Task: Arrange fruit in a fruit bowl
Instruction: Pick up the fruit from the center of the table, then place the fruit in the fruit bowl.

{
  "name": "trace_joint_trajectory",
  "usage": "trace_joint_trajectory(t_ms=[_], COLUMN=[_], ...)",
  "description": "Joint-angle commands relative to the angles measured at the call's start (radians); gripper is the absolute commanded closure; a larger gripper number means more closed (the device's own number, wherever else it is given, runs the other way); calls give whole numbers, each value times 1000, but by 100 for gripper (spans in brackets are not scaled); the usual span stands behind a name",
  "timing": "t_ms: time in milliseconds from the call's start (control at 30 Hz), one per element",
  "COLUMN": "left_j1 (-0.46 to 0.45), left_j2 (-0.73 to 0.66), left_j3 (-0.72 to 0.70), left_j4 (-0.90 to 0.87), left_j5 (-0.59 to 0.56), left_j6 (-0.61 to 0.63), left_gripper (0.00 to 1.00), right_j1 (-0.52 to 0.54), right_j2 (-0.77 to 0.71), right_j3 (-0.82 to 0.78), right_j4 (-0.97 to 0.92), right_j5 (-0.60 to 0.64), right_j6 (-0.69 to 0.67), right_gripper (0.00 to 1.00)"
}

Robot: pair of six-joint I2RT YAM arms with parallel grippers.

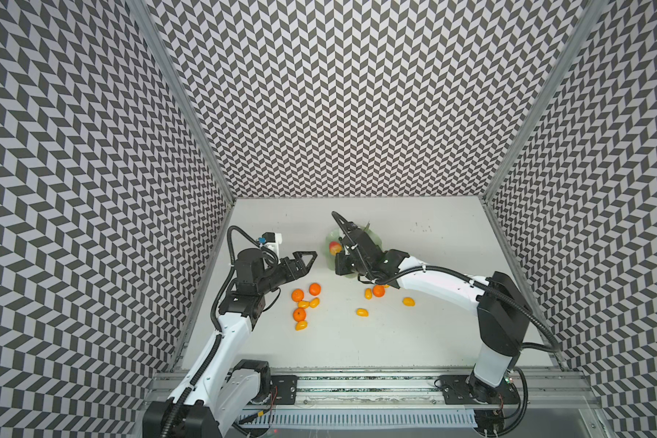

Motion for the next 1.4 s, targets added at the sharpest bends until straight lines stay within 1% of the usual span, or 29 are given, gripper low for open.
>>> trace_joint_trajectory(t_ms=[0,100,200,367,600,867,967,1067,1200,1367], left_j1=[-89,-172,-232,-292,-308,-308,-308,-307,-306,-308], left_j2=[57,115,172,233,243,215,211,209,207,190], left_j3=[47,80,108,138,145,139,134,128,123,118], left_j4=[76,101,124,147,138,115,114,115,109,87], left_j5=[-82,-126,-153,-185,-209,-248,-254,-253,-255,-261], left_j6=[-18,-18,-20,-26,-23,-3,-1,-9,-15,-16], left_gripper=[0,0,0,0,0,0,0,0,0,0], right_j1=[-62,-119,-157,-196,-216,-218,-218,-218,-218,-218], right_j2=[-83,-111,-109,-62,36,137,149,148,127,81], right_j3=[-69,-106,-113,-100,-35,22,13,7,-12,-26], right_j4=[48,42,37,58,64,55,64,61,72,55], right_j5=[21,8,3,-32,-43,-104,-136,-148,-164,-185], right_j6=[28,34,36,42,46,26,26,23,21,3], right_gripper=[100,100,100,100,100,100,95,86,76,66])
